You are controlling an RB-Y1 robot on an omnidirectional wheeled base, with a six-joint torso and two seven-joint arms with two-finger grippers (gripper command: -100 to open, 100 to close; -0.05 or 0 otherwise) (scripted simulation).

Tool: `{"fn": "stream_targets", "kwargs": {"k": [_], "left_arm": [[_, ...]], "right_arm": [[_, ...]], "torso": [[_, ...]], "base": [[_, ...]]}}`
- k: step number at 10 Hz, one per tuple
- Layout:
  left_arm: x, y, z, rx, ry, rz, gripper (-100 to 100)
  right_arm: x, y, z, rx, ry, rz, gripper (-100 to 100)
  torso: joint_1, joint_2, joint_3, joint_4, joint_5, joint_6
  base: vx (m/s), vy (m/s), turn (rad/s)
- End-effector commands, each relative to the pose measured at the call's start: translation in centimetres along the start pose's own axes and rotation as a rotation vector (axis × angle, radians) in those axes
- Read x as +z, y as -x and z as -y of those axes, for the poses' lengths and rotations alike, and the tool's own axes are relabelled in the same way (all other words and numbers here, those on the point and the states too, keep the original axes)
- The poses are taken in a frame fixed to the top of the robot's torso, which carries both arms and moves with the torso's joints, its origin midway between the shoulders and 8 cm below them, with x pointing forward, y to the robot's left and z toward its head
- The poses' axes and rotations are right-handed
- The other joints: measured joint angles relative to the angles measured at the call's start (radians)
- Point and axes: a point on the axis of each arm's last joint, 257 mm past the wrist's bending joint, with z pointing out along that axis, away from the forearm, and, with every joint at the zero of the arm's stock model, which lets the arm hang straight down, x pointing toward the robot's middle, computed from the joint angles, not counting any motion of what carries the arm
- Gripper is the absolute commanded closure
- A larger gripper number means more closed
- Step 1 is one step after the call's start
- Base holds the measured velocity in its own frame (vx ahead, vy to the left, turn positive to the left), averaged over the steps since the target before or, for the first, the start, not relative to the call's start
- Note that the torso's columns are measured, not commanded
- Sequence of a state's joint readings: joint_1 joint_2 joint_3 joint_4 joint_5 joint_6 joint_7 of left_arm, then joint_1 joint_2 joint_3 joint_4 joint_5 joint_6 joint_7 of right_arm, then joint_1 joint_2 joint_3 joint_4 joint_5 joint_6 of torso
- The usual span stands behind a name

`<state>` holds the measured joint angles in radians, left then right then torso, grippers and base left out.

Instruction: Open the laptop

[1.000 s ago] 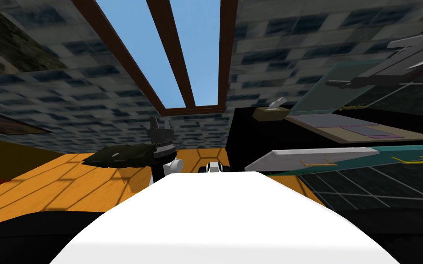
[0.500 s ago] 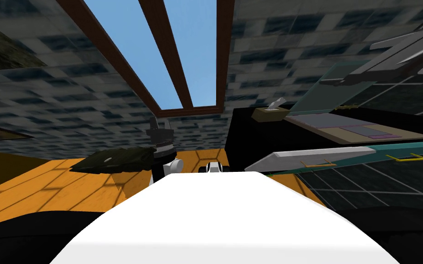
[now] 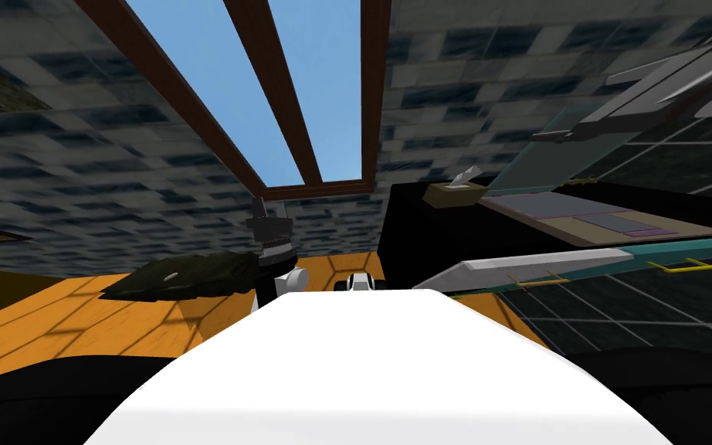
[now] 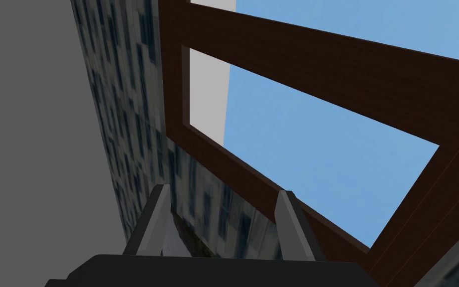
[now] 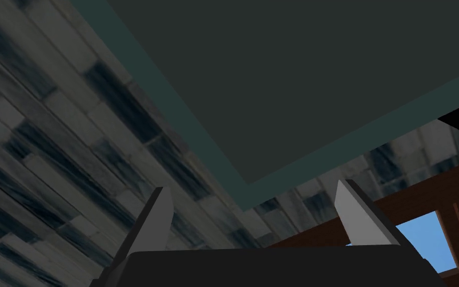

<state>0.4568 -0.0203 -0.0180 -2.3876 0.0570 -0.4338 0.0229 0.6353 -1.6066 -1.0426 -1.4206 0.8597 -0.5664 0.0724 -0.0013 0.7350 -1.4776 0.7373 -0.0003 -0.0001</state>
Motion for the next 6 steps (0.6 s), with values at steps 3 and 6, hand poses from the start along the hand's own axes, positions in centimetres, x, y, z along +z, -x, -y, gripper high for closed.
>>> {"fn": "stream_targets", "kwargs": {"k": [3, 6], "left_arm": [[0.0, 0.0, 0.0, 0.0, 0.0, 0.0, 0], [0.0, 0.0, 0.0, 0.0, 0.0, 0.0, 0]], "right_arm": [[-1.4, -0.6, 1.2, -0.013, -0.083, 0.025, 100], [-2.6, -1.9, 1.6, -0.02, -0.135, 0.027, 100]], "torso": [[0.001, 0.008, 0.005, 0.002, 0.0, 0.0], [0.0, 0.008, 0.006, 0.002, -0.003, 0.004]], "base": [[-0.052, -0.008, 0.117], [-0.088, -0.001, 0.091]]}}
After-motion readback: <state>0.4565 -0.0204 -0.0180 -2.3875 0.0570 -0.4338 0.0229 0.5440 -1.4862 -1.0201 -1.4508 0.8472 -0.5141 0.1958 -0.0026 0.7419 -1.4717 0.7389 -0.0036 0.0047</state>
